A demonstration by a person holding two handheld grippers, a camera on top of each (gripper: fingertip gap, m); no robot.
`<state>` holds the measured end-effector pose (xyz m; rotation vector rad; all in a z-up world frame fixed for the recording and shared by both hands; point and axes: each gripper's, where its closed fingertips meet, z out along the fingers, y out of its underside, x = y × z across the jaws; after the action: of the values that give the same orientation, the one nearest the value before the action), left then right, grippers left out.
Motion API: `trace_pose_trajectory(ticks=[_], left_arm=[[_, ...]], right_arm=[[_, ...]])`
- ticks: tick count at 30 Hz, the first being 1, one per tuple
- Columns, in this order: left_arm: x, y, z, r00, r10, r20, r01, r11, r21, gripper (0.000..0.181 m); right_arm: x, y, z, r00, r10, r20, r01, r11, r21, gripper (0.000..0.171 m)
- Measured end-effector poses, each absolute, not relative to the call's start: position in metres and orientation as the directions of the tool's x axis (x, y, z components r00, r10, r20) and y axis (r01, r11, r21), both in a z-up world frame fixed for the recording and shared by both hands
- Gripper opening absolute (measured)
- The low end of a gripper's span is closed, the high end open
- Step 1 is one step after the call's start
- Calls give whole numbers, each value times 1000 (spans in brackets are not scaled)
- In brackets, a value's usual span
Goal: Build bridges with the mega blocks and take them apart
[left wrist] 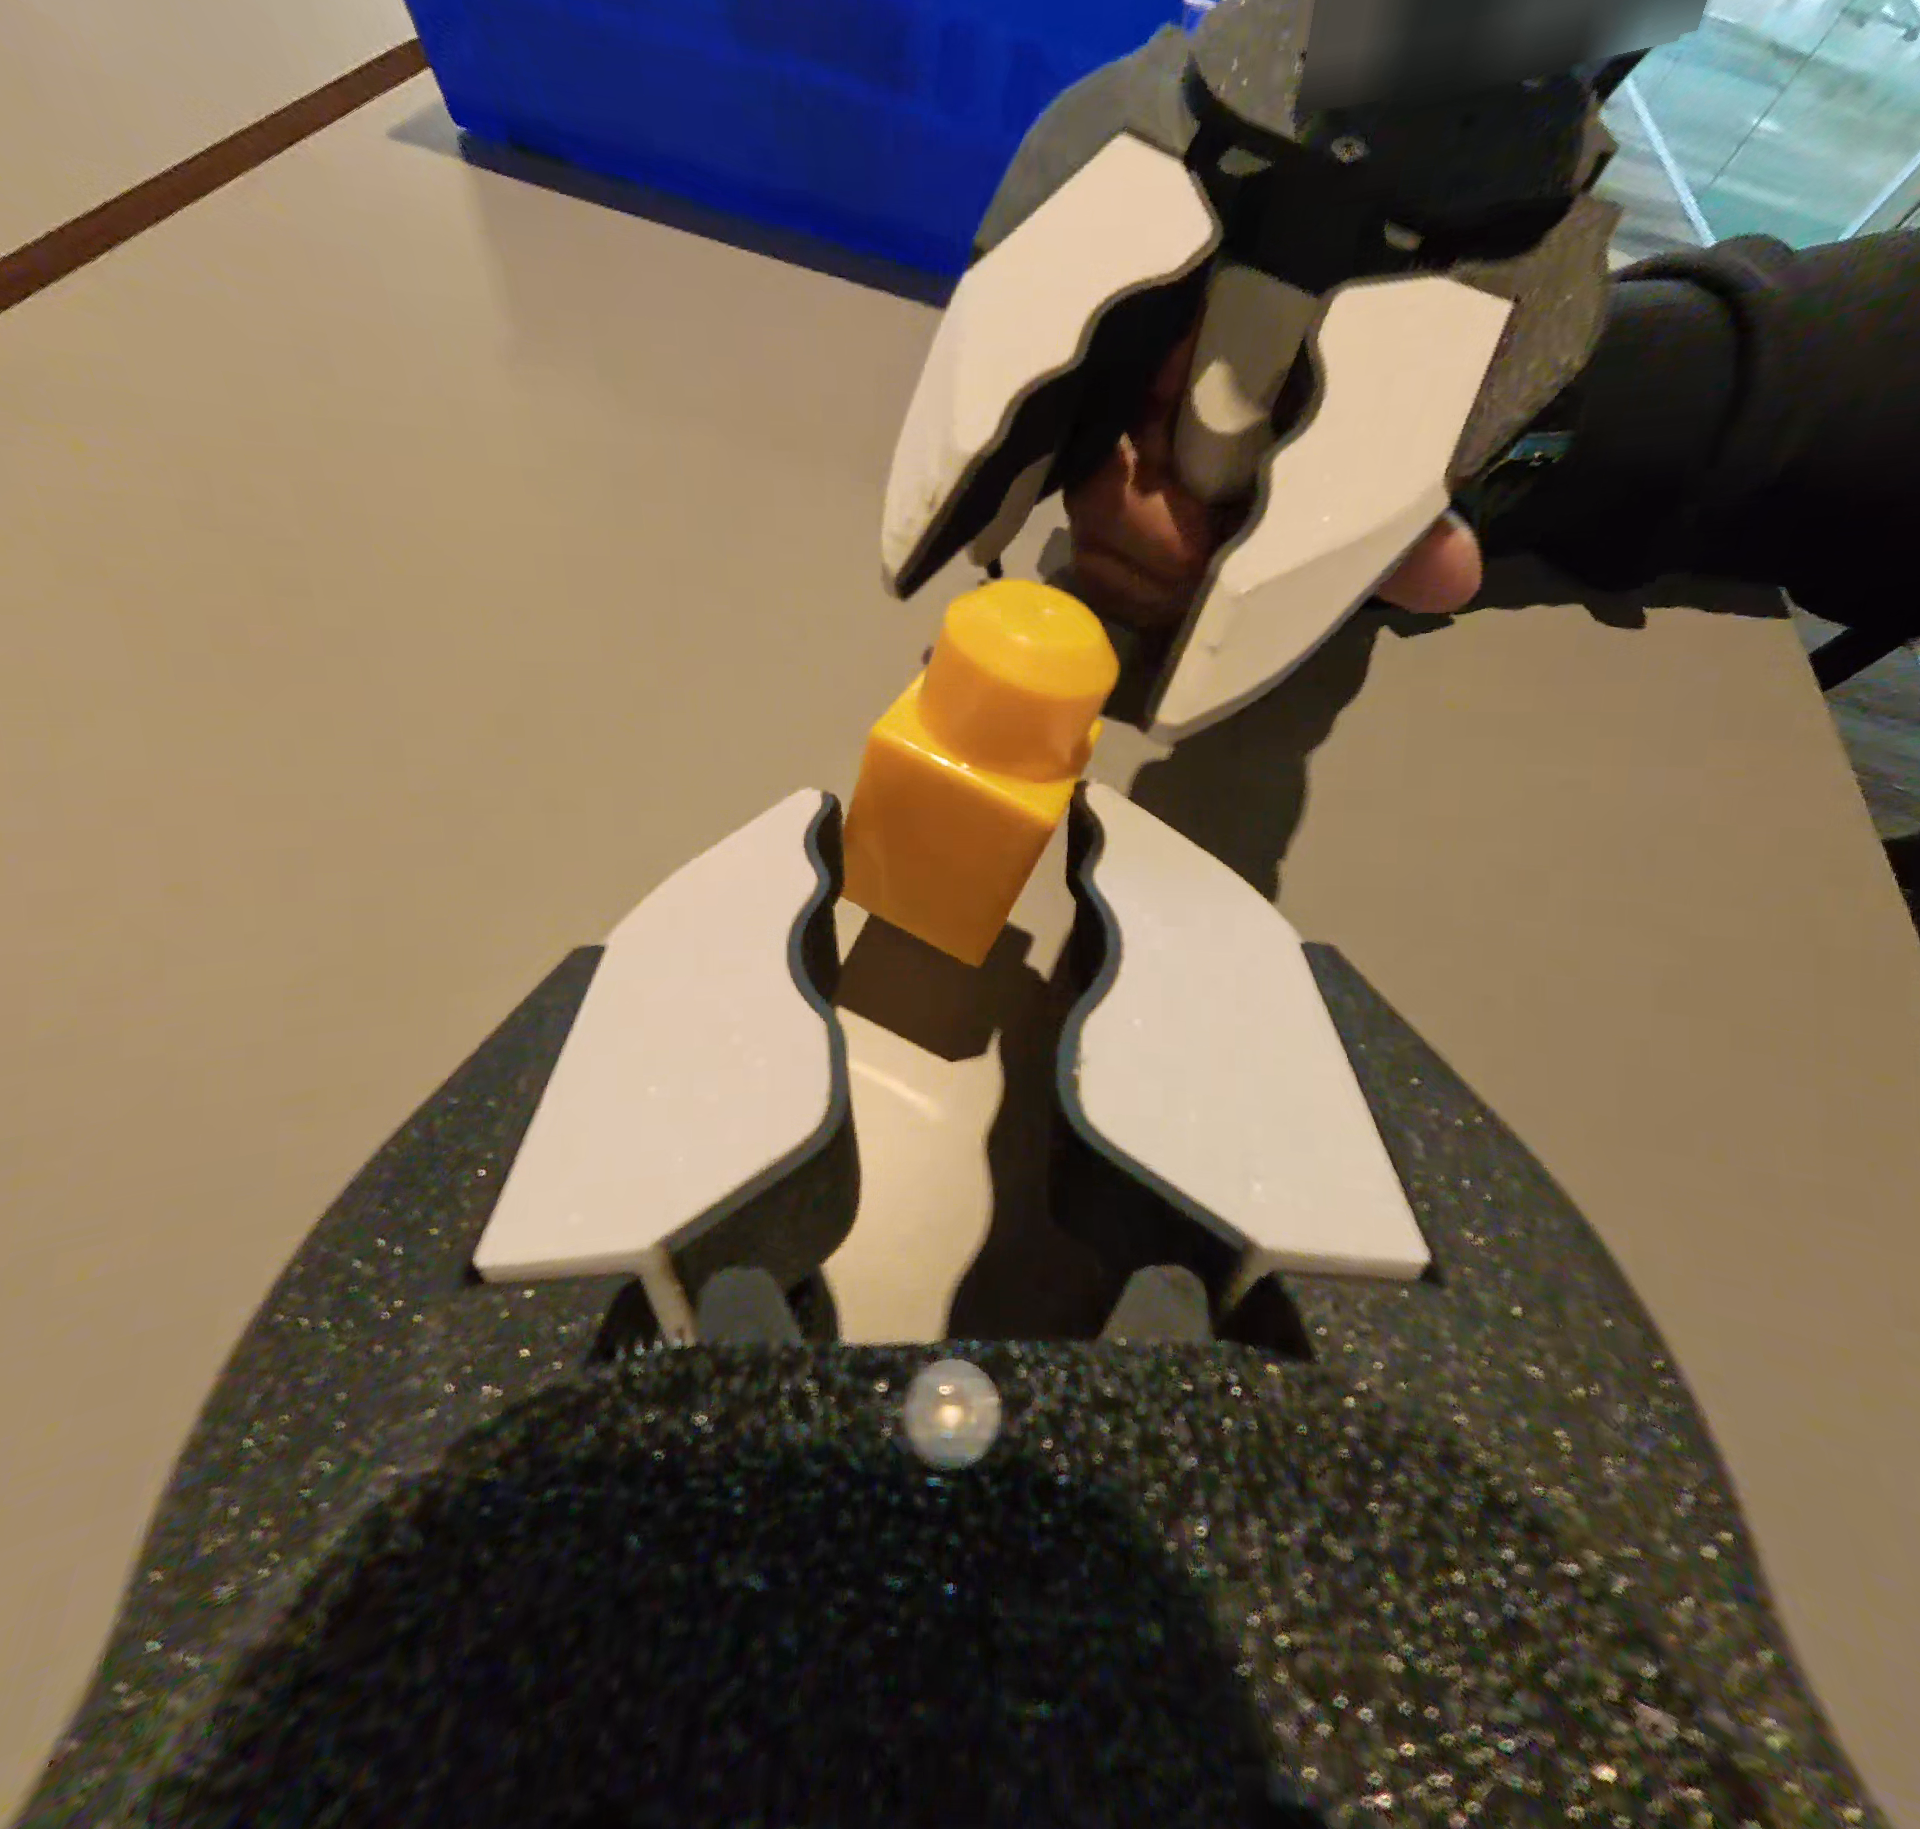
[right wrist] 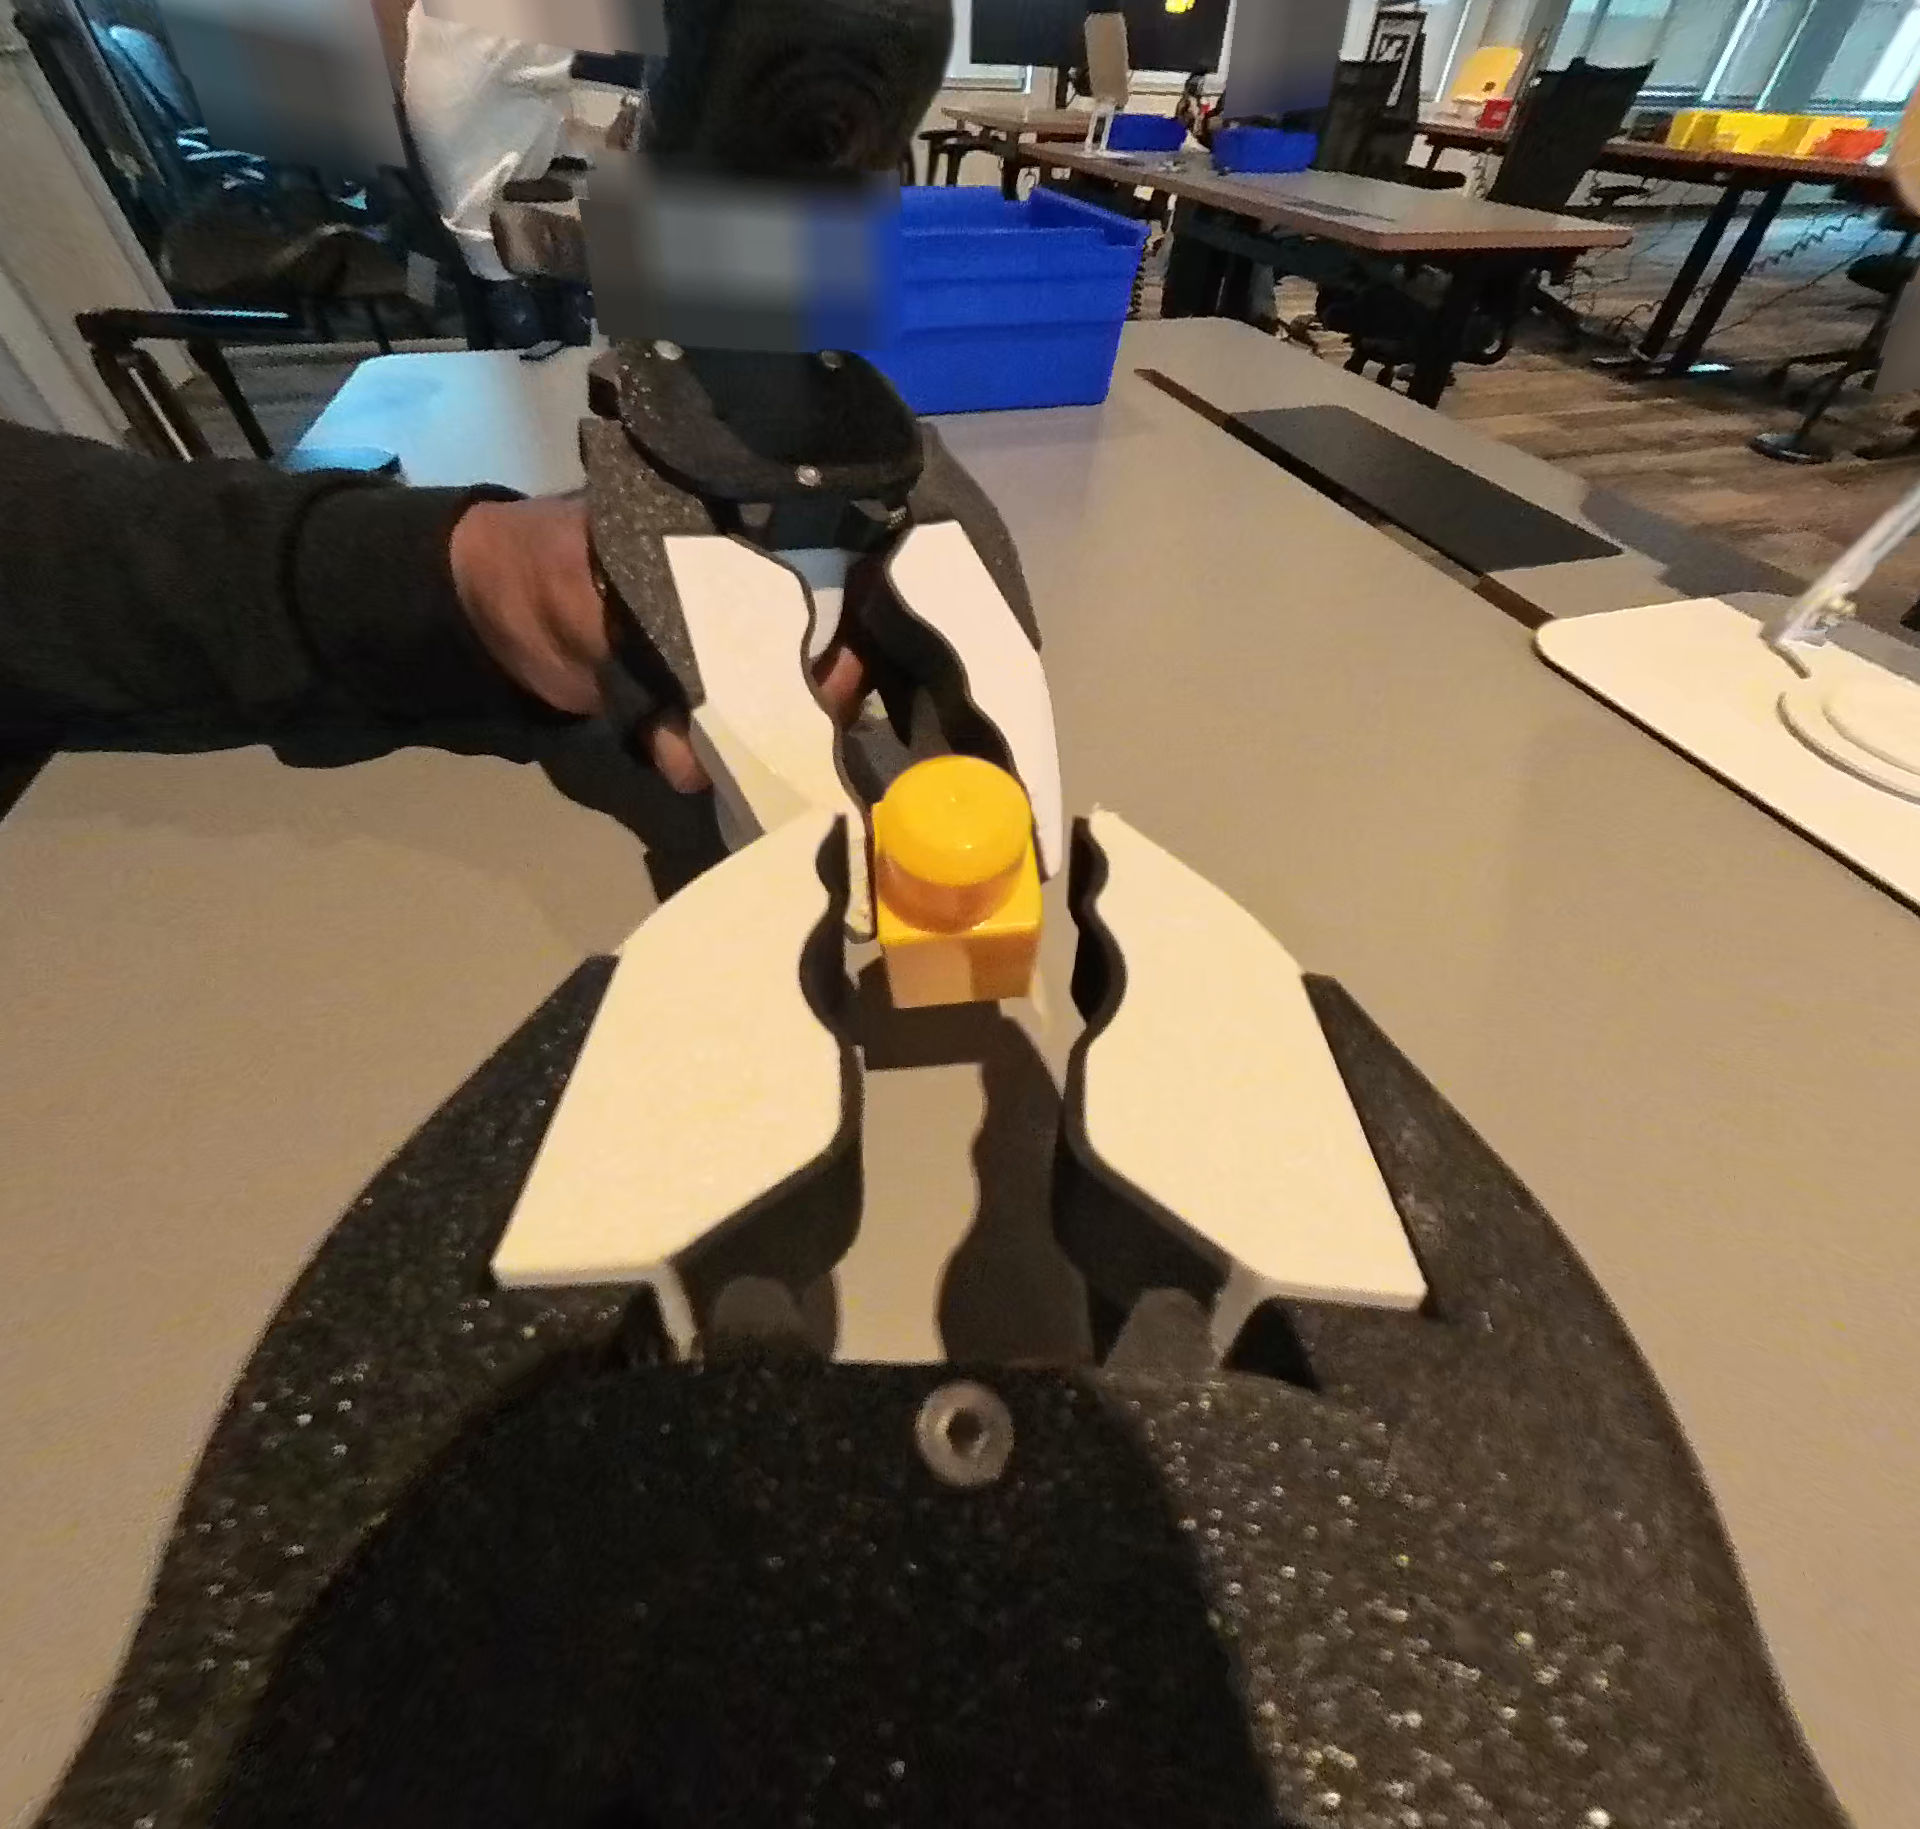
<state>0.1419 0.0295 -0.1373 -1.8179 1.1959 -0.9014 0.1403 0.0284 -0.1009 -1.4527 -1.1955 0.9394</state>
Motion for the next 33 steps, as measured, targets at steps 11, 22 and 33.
trace_pose_trajectory(ticks=[11, 22, 33], left_arm=[[143, 25, -140, 281, -948, 153, -418, -264, -869, 40], [120, 38, -143, 343, -921, 185, -408, -323, -854, 41], [105, 40, -123, 372, -919, 133, -388, -284, -877, 41]], right_arm=[[139, 24, -111, 184, 983, 25, 306, -33, -952, 28], [155, 35, -140, 257, 966, -15, 493, -144, -858, 29], [159, 37, -136, 241, 970, 34, 460, -83, -884, 60]])
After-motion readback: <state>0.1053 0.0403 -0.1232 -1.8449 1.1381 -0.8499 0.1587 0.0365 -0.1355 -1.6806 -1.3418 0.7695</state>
